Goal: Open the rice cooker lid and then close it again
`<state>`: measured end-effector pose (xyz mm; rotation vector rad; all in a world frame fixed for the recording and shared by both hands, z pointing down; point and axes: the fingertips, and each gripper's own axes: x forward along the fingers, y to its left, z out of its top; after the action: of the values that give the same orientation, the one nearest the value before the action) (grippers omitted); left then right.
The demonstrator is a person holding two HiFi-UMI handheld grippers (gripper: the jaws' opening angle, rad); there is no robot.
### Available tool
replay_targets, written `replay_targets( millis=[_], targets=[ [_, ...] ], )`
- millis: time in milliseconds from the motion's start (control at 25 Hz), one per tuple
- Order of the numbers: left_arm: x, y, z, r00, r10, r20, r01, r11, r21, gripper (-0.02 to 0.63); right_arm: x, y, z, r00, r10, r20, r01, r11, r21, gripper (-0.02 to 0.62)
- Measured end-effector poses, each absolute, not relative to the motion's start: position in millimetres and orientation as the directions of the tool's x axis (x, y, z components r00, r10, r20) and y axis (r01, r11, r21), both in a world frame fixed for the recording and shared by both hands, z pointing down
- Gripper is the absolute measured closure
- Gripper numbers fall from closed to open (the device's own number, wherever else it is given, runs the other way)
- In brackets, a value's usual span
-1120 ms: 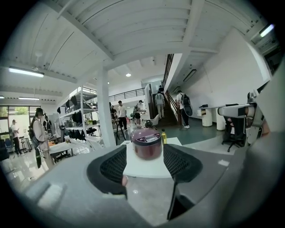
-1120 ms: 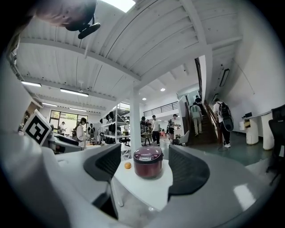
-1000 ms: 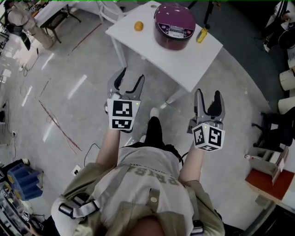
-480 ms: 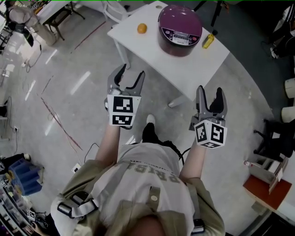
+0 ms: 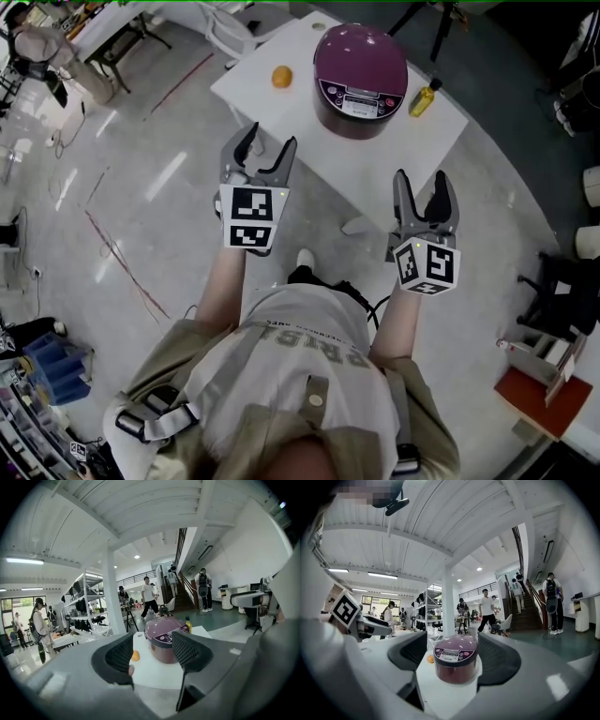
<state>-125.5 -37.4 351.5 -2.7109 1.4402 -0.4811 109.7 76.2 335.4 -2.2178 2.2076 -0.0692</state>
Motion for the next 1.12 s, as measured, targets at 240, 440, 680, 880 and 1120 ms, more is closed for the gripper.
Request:
replay_targets(
  millis=[240, 440, 680, 880, 1120],
  targets=[
    [-114, -66, 350, 0.504, -0.826, 0.252, -0.817, -0.551, -0.172, 0.336, 120, 47, 336, -0.024, -0.999, 0.026, -0.999, 0.023, -0.044, 0.281],
    [-113, -78, 360, 0.486, -0.830, 0.275, -0.827, -0.539, -0.163, 0.336, 127, 34, 347, -0.033, -0.998, 0.054, -0.998, 0.031, -0.053, 0.281],
    [-106, -84, 369, 0.489, -0.820, 0.299, -0.821, -0.548, -0.160, 0.336, 129, 26, 358, -0.041, -0.996, 0.077, -0.997, 0.036, -0.063, 0.281],
    [-101, -91, 379, 0.496, -0.809, 0.316, -0.813, -0.560, -0.160, 0.336, 129, 19, 366, -0.046, -0.995, 0.085, -0.995, 0.038, -0.089, 0.281],
    [-100, -106, 395, 0.496, -0.795, 0.348, -0.810, -0.568, -0.143, 0.336, 125, 3, 376, -0.060, -0.992, 0.112, -0.994, 0.050, -0.094, 0.281]
  ],
)
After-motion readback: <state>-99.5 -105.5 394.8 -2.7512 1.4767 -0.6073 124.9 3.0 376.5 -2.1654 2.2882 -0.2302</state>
